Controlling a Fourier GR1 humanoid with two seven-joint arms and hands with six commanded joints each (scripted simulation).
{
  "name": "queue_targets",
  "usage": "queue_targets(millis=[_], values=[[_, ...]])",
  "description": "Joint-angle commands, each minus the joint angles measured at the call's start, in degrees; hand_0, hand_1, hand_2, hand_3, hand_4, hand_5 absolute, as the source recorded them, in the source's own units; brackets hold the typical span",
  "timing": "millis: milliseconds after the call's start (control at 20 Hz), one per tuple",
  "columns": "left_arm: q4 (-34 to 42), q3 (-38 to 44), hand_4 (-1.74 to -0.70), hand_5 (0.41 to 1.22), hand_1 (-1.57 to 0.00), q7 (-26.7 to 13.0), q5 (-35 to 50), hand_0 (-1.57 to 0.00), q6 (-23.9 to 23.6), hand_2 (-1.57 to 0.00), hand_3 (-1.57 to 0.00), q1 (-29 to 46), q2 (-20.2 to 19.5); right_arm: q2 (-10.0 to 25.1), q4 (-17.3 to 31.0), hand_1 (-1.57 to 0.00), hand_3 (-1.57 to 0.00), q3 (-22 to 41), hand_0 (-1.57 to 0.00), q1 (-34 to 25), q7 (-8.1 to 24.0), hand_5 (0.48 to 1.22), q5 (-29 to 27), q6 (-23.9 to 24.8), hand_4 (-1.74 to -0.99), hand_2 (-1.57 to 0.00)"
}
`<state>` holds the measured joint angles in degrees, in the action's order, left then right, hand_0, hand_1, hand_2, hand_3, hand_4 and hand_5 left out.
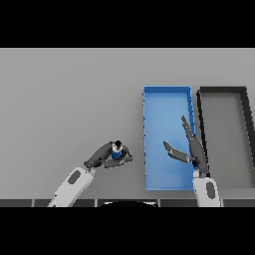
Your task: Pick up the blue pipe and place it into the blue bin.
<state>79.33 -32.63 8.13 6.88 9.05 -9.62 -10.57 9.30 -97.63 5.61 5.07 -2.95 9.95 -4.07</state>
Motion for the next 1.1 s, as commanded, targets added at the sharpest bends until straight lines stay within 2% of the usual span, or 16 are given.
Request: queue_targets(millis=[0,100,200,550,800,1050], values=[[0.09,-0.23,-1.62,1.106,-1.27,0.73,-0.34,-1.19,0.01,-1.31,-1.26,0.06,-0.68,-0.15,-0.24,0.00,0.00,0.17,0.00,0.21,-0.27,0.561,-0.05,-0.06,-1.178,0.00],[0.72,-1.46,-1.56,1.148,-1.38,0.28,-1.71,-1.33,-1.16,-1.40,-1.37,0.19,-0.31,-0.20,0.84,0.00,0.00,0.00,0.00,-0.85,0.67,0.559,0.19,0.18,-1.176,0.00],[1.45,-1.56,-1.52,1.174,-1.45,0.92,-2.55,-1.42,-1.92,-1.46,-1.44,0.39,-0.52,-0.35,0.31,0.00,0.00,0.41,0.00,-0.22,0.21,0.558,0.14,-0.15,-1.174,0.00],[7.26,-0.62,-1.48,1.211,-1.54,4.39,-2.69,-1.54,-2.02,-1.55,-1.54,-0.15,2.42,0.04,1.32,0.00,0.00,0.26,0.00,-0.34,-0.37,0.551,1.54,0.71,-1.144,0.00],[10.60,-0.01,-1.47,1.218,-1.56,-0.89,-3.29,-1.56,-1.34,-1.56,-1.56,-3.00,3.16,0.39,0.23,0.00,0.00,0.27,0.00,-0.49,-0.29,0.564,1.60,0.59,-1.128,0.00],[12.04,-0.15,-1.47,1.220,-1.57,-3.87,-3.35,-1.57,0.82,-1.57,-1.57,-3.04,3.94,0.59,-0.26,0.00,0.00,0.24,0.00,0.57,-0.64,0.578,1.87,0.74,-1.124,0.00]])
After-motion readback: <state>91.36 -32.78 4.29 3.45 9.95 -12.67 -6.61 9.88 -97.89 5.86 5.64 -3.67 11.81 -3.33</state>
